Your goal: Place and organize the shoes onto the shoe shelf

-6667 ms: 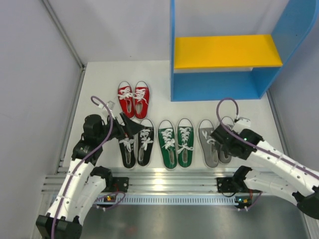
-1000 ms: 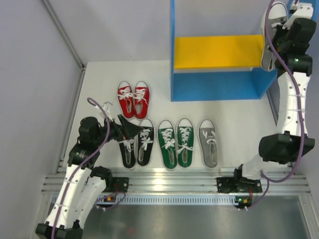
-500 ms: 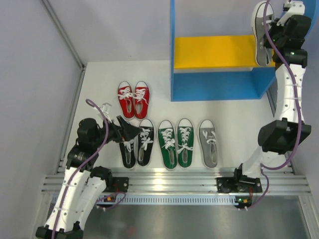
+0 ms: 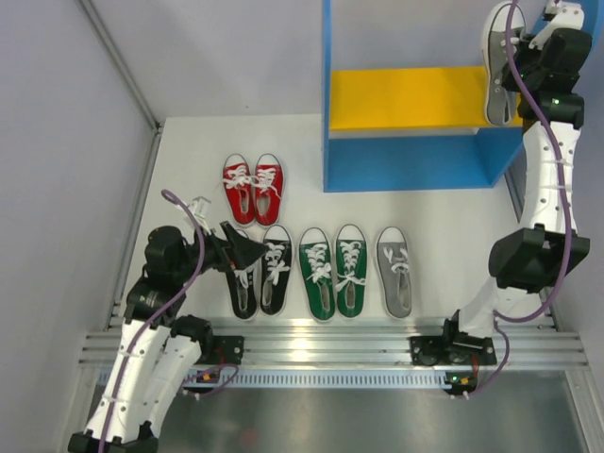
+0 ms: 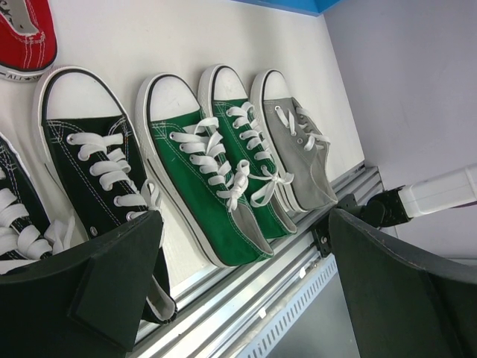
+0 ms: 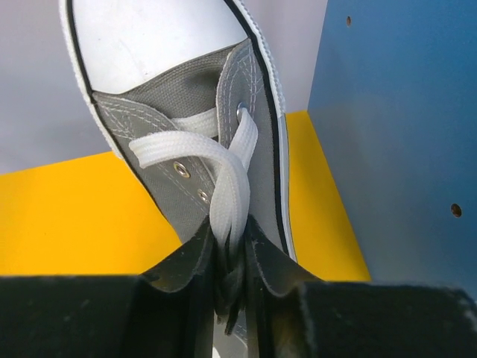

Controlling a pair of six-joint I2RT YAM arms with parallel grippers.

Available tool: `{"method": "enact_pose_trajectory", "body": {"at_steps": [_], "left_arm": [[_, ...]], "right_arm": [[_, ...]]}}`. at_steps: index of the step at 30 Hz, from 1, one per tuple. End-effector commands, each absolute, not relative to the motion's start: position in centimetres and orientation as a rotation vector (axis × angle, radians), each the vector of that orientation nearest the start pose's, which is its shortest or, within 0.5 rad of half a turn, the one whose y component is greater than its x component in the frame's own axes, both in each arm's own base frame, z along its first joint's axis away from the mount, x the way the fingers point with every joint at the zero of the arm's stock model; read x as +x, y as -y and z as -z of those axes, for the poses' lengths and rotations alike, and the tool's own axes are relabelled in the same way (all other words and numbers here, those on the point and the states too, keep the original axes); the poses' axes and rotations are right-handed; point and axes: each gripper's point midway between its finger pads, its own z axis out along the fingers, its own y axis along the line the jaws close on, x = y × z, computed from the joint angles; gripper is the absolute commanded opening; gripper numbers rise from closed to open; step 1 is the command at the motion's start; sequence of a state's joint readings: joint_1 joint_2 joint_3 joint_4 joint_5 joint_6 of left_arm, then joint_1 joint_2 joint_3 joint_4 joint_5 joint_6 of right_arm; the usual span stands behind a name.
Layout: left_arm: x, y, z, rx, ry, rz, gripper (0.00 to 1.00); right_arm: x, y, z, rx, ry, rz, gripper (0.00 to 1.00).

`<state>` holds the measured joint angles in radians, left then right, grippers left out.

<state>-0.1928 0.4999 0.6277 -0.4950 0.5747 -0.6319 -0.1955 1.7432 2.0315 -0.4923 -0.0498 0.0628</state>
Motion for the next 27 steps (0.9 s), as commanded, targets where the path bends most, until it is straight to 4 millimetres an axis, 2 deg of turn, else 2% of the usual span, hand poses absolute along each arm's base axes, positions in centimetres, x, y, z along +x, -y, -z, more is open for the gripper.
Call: {"method": "enact_pose_trajectory", "body": {"at_steps": [1, 3, 5, 8, 16, 17, 21, 24, 25, 26, 27], "left_arm": [[17.7, 15.3, -24.2, 0.002, -1.976, 1.079, 0.99], [17.6, 15.2, -24.2, 0.000, -1.976, 1.076, 0.99], [17.5, 15.1, -24.0, -0.003, -1.980, 1.070, 0.99], [17.5, 15.1, -24.0, -0.005, -1.983, 1.068, 0.99], [17.5, 14.9, -24.5, -0.007, -1.977, 1.058, 0.99], [17.4, 14.9, -24.6, -0.005, -1.973, 1.058, 0.99], [17.2, 14.9, -24.6, -0.008, -1.976, 1.059, 0.99], [17.1, 14.9, -24.8, -0.013, -1.969, 1.063, 0.99], [17.1, 14.9, -24.8, -0.013, -1.965, 1.064, 0.99], [17.1, 14.8, -24.8, -0.018, -1.965, 1.063, 0.99], [17.1, 14.8, -24.8, -0.019, -1.964, 1.062, 0.99]], "right_arm": [[51.4, 9.4, -45.3, 0.199, -1.623, 0.045, 0.16], [52.0, 9.4, -44.5, 0.198, -1.635, 0.036, 0.21], [52.3, 9.5, -44.3, 0.208, -1.637, 0.029, 0.30], [52.6, 9.7, -44.4, 0.222, -1.626, 0.036, 0.41], [52.2, 9.7, -46.4, 0.226, -1.565, 0.032, 0.44], [51.8, 9.4, -47.4, 0.218, -1.539, 0.025, 0.44], [50.2, 9.2, -49.3, 0.213, -1.504, 0.035, 0.44], [48.6, 9.1, -48.9, 0.218, -1.517, 0.044, 0.44], [48.3, 9.1, -48.3, 0.220, -1.531, 0.048, 0.44], [47.5, 8.9, -46.7, 0.227, -1.565, 0.048, 0.44], [47.1, 8.8, -46.2, 0.223, -1.566, 0.045, 0.44]]}}
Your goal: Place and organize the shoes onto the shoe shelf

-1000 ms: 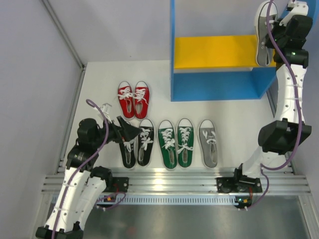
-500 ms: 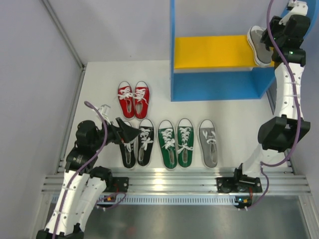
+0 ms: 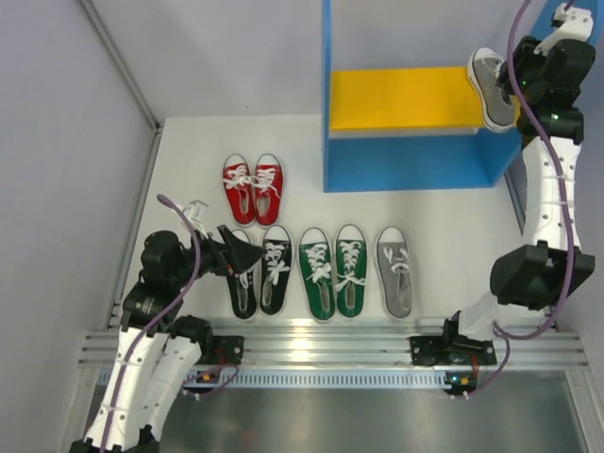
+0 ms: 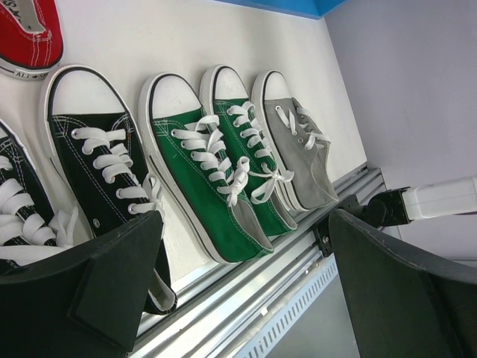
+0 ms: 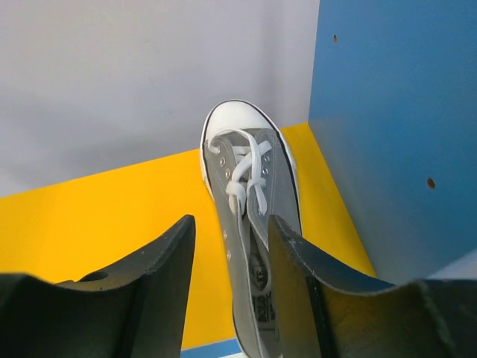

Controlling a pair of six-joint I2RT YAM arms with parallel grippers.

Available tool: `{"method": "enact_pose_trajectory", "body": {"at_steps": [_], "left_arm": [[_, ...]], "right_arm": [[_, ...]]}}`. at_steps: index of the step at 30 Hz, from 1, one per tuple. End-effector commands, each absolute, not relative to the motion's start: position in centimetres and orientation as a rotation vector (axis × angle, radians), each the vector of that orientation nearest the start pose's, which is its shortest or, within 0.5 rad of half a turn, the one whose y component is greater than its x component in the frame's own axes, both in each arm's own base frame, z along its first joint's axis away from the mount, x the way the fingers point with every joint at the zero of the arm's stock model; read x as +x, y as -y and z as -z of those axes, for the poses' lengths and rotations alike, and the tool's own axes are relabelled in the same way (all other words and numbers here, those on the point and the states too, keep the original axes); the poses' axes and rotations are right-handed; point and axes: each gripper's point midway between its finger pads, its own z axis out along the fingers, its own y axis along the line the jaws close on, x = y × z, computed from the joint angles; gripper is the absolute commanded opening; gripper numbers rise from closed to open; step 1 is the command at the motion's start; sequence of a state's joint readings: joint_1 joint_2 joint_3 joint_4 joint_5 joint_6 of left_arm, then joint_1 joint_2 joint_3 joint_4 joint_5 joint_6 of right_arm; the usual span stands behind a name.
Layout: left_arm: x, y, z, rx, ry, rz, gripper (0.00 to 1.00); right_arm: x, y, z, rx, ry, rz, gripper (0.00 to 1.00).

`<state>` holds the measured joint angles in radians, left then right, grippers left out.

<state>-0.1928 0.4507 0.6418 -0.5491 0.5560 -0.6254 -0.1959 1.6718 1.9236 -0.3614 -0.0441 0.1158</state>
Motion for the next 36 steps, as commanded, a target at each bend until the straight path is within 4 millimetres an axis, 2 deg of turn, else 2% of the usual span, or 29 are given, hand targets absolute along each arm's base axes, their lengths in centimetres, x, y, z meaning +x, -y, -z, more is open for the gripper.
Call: {"method": "enact_pose_trajectory", "body": {"at_steps": [1, 3, 6, 7, 8, 9, 10, 12, 13, 15, 16, 18, 20, 21, 22, 24, 25, 27, 28, 31, 32, 36], "left_arm": [[17.0, 14.8, -24.8, -0.017, -1.961, 1.062, 0.99], [16.9, 14.8, -24.8, -0.006, -1.959, 1.064, 0.99], [16.8, 14.8, -25.1, 0.014, -1.946, 1.060, 0.99], [16.7, 14.8, -25.2, 0.014, -1.940, 1.057, 0.99], [16.8, 14.8, -25.2, 0.015, -1.938, 1.055, 0.99], [16.8, 14.8, -25.4, 0.016, -1.935, 1.054, 0.99], [16.8, 14.7, -25.3, 0.014, -1.934, 1.049, 0.99], [16.9, 14.7, -25.3, 0.017, -1.934, 1.043, 0.99], [17.0, 14.6, -25.1, 0.012, -1.938, 1.036, 0.99], [17.1, 14.6, -24.9, 0.014, -1.944, 1.031, 0.99], [17.1, 14.6, -24.8, 0.017, -1.946, 1.032, 0.99], [17.1, 14.6, -24.5, 0.021, -1.952, 1.030, 0.99], [17.1, 14.7, -24.4, 0.026, -1.958, 1.033, 0.99], [17.1, 14.7, -24.2, 0.028, -1.961, 1.034, 0.99], [17.1, 14.7, -24.2, 0.027, -1.963, 1.034, 0.99], [17.0, 14.7, -24.0, 0.023, -1.967, 1.038, 0.99], [17.0, 14.8, -23.9, 0.020, -1.969, 1.044, 0.99], [17.0, 14.8, -23.7, 0.009, -1.976, 1.050, 0.99], [17.0, 14.8, -23.7, 0.003, -1.979, 1.050, 0.99], [17.3, 14.8, -23.6, -0.014, -1.993, 1.047, 0.99], [17.4, 14.7, -23.5, -0.016, -1.996, 1.043, 0.99], [17.7, 14.9, -23.7, -0.014, -2.009, 1.047, 0.99]], "right_arm": [[47.0, 8.6, -43.5, 0.225, -1.616, 0.039, 0.44], [45.2, 8.0, -44.4, 0.214, -1.572, 0.028, 0.44], [42.2, 6.7, -44.2, 0.200, -1.555, 0.006, 0.42], [41.4, 6.2, -43.5, 0.201, -1.562, -0.001, 0.41], [39.3, 5.0, -45.2, 0.179, -1.519, -0.017, 0.40], [38.2, 4.3, -45.4, 0.167, -1.516, -0.026, 0.39], [36.1, 2.5, -45.7, 0.140, -1.505, -0.057, 0.38], [33.9, 1.0, -45.0, 0.112, -1.530, -0.068, 0.38], [32.1, -1.5, -43.7, 0.064, -1.569, -0.119, 0.39], [30.6, -3.1, -41.5, 0.067, -1.623, -0.153, 0.39], [29.4, -4.4, -39.3, 0.067, -1.672, -0.198, 0.39], [28.2, -4.7, -35.3, 0.159, -1.784, -0.224, 0.39], [26.7, -5.7, -29.7, 0.178, -1.936, -0.246, 0.39], [26.3, -6.2, -28.1, 0.212, -1.973, -0.282, 0.39], [25.4, -7.1, -24.8, 0.200, -2.038, -0.304, 0.40], [24.8, -7.8, -22.5, 0.236, -2.048, -0.322, 0.41], [23.8, -8.7, -20.3, 0.205, -2.079, -0.334, 0.42], [23.1, -9.5, -18.6, 0.219, -2.100, -0.338, 0.42], [22.2, -10.4, -16.7, 0.175, -2.157, -0.335, 0.41], [20.9, -11.5, -14.4, 0.127, -2.234, -0.287, 0.41], [21.0, -11.4, -14.3, 0.129, -2.227, -0.257, 0.41], [20.3, -13.3, -13.6, 0.098, -2.257, -0.311, 0.41]]}}
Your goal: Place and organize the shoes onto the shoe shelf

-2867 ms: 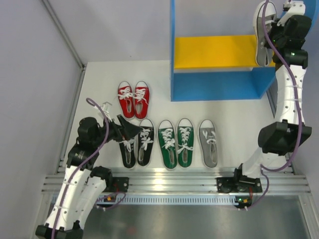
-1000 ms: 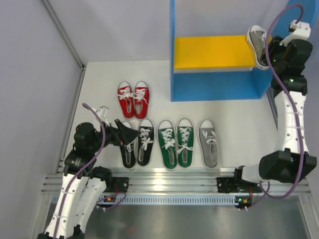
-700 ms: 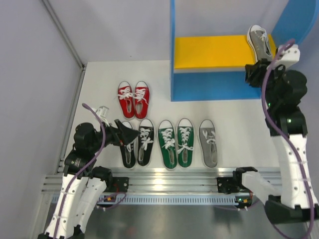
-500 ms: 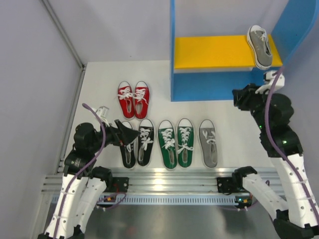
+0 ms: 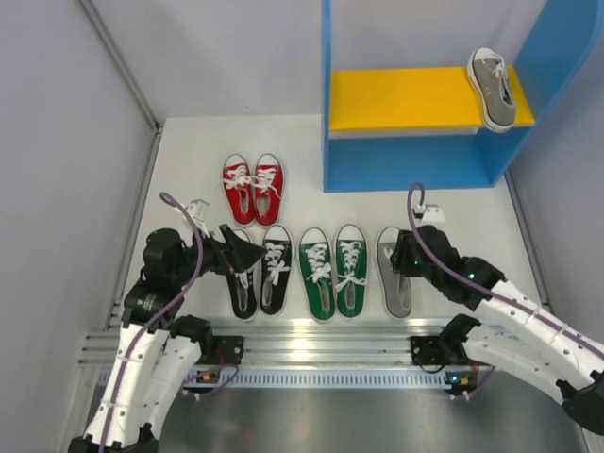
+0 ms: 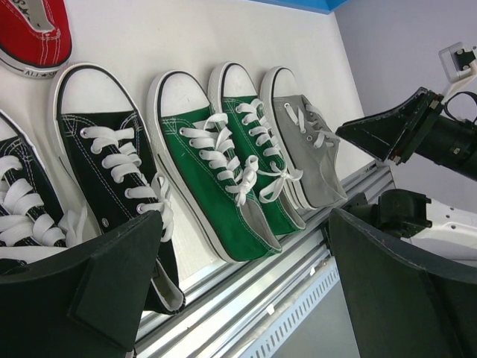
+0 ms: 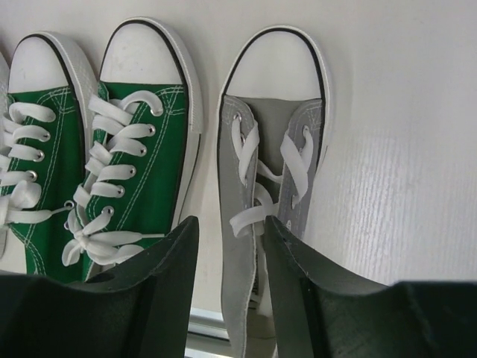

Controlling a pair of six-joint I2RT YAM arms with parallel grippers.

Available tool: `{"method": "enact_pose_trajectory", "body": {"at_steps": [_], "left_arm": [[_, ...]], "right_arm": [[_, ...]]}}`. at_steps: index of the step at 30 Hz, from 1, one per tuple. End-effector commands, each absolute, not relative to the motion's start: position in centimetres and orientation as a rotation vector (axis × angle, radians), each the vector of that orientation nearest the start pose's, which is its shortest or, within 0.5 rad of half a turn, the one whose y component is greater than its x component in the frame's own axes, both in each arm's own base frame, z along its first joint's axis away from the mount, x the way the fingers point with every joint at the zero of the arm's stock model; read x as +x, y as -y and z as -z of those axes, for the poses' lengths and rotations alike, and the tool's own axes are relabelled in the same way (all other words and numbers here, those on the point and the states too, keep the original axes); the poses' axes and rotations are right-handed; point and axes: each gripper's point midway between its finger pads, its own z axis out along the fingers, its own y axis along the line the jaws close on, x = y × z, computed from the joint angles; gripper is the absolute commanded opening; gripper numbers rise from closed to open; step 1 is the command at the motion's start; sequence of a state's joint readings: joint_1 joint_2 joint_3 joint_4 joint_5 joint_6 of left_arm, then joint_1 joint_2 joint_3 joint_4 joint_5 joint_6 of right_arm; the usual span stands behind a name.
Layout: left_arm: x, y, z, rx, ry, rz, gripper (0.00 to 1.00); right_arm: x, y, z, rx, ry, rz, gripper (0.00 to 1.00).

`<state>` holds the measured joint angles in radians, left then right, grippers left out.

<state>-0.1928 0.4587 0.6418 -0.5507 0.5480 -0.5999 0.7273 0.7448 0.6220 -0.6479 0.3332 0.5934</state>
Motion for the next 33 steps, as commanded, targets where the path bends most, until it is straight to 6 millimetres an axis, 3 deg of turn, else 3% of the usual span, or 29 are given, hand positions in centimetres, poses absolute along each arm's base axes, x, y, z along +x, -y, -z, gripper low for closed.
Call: {"method": "enact_pose_trajectory", "body": {"at_steps": [1, 6, 11, 17, 22, 23, 29, 33], "left_arm": [[17.7, 15.0, -23.7, -0.012, -2.013, 1.051, 0.99], [17.8, 14.9, -23.5, -0.007, -2.016, 1.045, 0.99], [17.9, 14.9, -23.3, -0.007, -2.026, 1.039, 0.99], [18.2, 14.8, -23.2, -0.011, -2.025, 1.029, 0.99], [18.3, 14.8, -22.9, -0.017, -2.033, 1.028, 0.99], [18.3, 14.8, -22.9, -0.014, -2.031, 1.027, 0.99], [18.3, 14.7, -22.2, -0.020, -2.044, 1.020, 0.99], [18.2, 14.7, -22.3, -0.011, -2.036, 1.019, 0.99]], "right_arm": [[20.0, -13.6, -12.9, 0.088, -2.279, -0.306, 0.41], [18.9, -13.0, -10.9, 0.134, -2.325, -0.223, 0.41], [19.0, -11.9, -12.2, 0.188, -2.233, -0.175, 0.42], [18.7, -12.6, -14.9, 0.160, -2.012, -0.269, 0.43], [18.0, -12.3, -12.8, 0.168, -2.075, -0.169, 0.43], [18.0, -11.3, -12.6, 0.246, -2.052, -0.128, 0.43], [17.0, -12.0, -13.9, 0.227, -1.825, -0.100, 0.49], [16.8, -11.3, -13.2, 0.228, -1.778, -0.024, 0.56]]}}
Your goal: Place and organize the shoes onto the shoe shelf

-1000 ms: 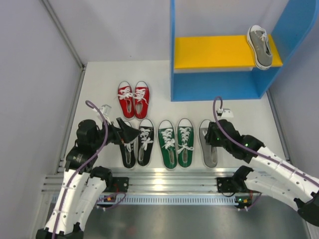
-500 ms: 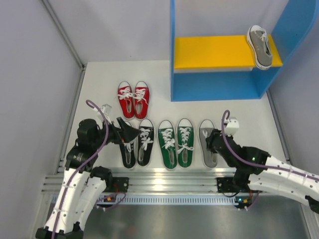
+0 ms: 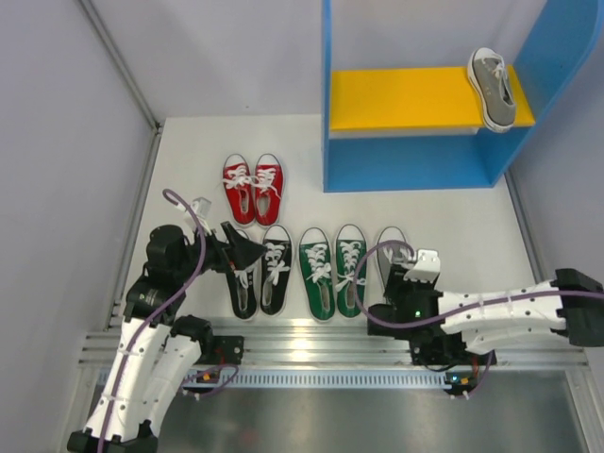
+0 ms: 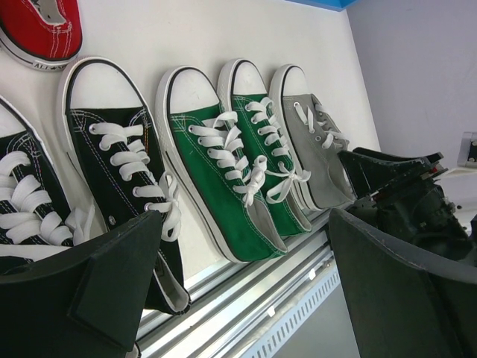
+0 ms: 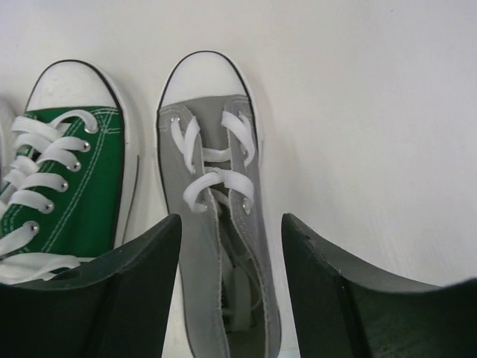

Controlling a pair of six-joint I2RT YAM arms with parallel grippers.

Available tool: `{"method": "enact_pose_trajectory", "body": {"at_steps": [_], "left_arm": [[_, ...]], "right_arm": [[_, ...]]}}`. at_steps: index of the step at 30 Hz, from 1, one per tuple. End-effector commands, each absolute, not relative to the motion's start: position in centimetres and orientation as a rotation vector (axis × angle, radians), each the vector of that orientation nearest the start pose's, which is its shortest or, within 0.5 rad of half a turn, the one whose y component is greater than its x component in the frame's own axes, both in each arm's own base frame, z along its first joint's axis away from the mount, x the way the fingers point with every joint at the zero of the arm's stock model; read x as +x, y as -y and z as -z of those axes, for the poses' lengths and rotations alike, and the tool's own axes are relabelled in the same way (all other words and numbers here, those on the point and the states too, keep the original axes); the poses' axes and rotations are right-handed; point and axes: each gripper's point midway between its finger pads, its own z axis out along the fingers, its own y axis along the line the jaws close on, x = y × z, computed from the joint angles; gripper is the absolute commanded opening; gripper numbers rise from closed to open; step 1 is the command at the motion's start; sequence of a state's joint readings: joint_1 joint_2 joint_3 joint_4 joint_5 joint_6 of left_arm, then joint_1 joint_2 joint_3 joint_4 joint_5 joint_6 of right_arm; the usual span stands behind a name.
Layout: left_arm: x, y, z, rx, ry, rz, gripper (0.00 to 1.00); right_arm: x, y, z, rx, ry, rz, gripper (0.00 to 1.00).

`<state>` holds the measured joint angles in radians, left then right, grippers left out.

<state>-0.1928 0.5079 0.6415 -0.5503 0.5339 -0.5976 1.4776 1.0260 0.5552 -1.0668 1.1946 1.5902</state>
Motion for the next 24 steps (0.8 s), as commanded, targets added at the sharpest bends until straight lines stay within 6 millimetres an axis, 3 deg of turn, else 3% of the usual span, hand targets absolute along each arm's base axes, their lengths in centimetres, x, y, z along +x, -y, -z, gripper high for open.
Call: {"method": "enact_pose_trajectory", "body": {"at_steps": [1, 6, 9, 10, 11, 13, 17, 24], "left_arm": [[18.2, 14.7, -22.3, -0.013, -2.037, 1.015, 0.99], [18.3, 14.7, -21.9, -0.023, -2.043, 1.014, 0.99], [18.3, 14.8, -21.7, -0.025, -2.055, 1.023, 0.99], [18.3, 14.8, -21.8, -0.023, -2.050, 1.028, 0.99], [18.3, 14.8, -22.0, -0.022, -2.047, 1.028, 0.99], [18.3, 14.8, -22.0, -0.026, -2.046, 1.031, 0.99], [18.2, 15.0, -22.2, -0.027, -2.042, 1.045, 0.99], [17.6, 15.1, -22.3, -0.008, -2.022, 1.061, 0.99]], "right_arm": [[16.7, -11.1, -13.1, 0.223, -1.775, -0.017, 0.57], [16.5, -10.3, -12.9, 0.283, -1.758, -0.074, 0.60], [16.5, -10.4, -12.7, 0.220, -1.777, -0.102, 0.61], [16.3, -11.5, -12.4, 0.176, -1.800, -0.127, 0.61], [16.2, -11.4, -11.6, 0.151, -1.813, -0.136, 0.61], [15.8, -13.2, -11.8, 0.145, -1.847, -0.288, 0.60], [15.3, -14.3, -11.5, 0.105, -1.860, -0.436, 0.56], [16.5, -15.2, -9.9, 0.007, -1.990, -0.269, 0.61]]}}
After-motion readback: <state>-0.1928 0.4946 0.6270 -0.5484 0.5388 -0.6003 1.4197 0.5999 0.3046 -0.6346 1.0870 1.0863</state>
